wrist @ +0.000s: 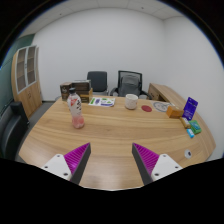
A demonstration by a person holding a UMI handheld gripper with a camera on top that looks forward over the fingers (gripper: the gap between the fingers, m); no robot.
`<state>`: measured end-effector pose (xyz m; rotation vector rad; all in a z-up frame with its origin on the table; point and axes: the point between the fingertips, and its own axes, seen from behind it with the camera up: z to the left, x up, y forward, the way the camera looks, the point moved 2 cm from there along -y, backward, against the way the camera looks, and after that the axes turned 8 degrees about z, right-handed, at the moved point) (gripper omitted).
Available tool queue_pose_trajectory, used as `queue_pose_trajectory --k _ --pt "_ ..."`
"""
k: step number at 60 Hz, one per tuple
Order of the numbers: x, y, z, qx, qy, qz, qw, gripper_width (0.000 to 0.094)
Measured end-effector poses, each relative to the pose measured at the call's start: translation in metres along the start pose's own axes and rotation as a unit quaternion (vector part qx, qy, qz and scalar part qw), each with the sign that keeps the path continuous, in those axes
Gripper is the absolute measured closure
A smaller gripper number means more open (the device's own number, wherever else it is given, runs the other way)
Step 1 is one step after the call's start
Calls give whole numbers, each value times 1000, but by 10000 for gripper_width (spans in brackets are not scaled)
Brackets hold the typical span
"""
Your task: Pour water
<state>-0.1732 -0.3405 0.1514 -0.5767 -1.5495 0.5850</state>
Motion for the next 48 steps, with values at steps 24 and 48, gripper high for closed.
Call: queue_pose_trajectory --k 24,48 --pt "99 143 169 44 22 -88 995 75" --pt "133 243 182 19 20 -117 993 521"
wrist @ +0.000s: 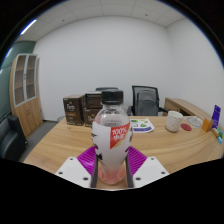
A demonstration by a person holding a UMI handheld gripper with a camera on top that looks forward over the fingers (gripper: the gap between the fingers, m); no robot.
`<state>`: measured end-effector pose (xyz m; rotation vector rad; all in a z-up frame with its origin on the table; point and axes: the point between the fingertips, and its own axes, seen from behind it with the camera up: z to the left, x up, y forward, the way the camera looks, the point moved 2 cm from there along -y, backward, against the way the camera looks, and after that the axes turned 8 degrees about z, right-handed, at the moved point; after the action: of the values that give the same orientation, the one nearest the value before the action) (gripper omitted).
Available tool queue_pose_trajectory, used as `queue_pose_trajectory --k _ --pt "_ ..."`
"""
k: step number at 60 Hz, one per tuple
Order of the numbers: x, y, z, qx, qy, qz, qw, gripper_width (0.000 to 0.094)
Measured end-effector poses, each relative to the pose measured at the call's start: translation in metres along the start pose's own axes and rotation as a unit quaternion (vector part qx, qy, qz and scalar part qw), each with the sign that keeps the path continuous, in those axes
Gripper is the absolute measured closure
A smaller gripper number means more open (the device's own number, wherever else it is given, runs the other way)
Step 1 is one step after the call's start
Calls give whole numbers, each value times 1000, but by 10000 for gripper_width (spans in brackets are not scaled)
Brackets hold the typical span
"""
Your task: Pour water
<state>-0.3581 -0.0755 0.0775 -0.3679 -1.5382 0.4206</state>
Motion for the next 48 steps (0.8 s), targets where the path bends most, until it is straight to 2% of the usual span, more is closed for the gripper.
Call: queue_pose_trajectory --k 6,16,22,28,37,44,48 --pt "-1 -1 1 4 -1 2 1000 630" --pt "24 -10 6 25 -5 -3 1000 634" --pt "70 -22 2 66 53 -23 996 635" --pt "128 -26 -8 144 175 -48 973 635" --pt "215 -22 -44 263 373 -77 887 635" --pt "254 -2 -90 348 532 -81 768 637" --pt "269 11 -123 366 606 -77 702 638"
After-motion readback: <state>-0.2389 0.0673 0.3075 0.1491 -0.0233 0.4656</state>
